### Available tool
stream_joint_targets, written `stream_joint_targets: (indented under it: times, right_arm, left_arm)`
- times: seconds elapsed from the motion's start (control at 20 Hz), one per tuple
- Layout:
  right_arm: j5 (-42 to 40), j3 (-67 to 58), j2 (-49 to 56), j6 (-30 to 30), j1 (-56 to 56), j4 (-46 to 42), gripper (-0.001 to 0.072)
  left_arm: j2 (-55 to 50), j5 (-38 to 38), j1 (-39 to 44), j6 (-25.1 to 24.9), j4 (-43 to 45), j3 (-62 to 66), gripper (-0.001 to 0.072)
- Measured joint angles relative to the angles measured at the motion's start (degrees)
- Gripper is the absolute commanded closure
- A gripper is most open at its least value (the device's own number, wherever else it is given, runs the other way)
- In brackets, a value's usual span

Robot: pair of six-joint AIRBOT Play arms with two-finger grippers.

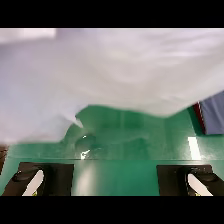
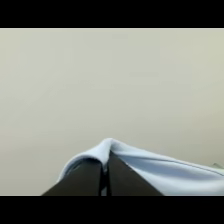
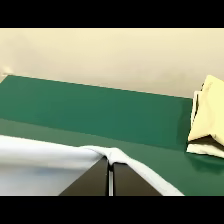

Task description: Fold the shirts.

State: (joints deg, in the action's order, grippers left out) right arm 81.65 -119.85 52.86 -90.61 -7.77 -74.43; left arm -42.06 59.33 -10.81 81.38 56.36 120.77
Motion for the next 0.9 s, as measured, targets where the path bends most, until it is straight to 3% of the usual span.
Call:
stream_joint_targets:
  times: [0.2, 0.45, 0.65, 0.9]
  right_arm:
    - [3.9, 2.0, 6.1, -1.5, 0.0, -0.5, 0.0696]
    - [7.9, 10.7, 19.8, -1.4, -0.1, -0.7, 0.0696]
    - [8.1, 14.8, 33.4, 0.4, -0.1, -0.8, 0.0696]
    - [2.6, 9.0, 48.0, 1.9, 0.0, -0.9, 0.0696]
  left_arm:
    - [-2.8, 5.8, 0.0, 1.7, 0.1, -7.4, 0.0683]
    - [-12.3, 11.8, 0.0, 2.2, -0.1, -26.9, 0.0683]
    - [-25.2, 11.1, 0.0, 0.3, -0.9, -38.5, 0.0683]
    - [-42.6, 5.7, 0.1, -3.4, -5.0, -38.5, 0.0683]
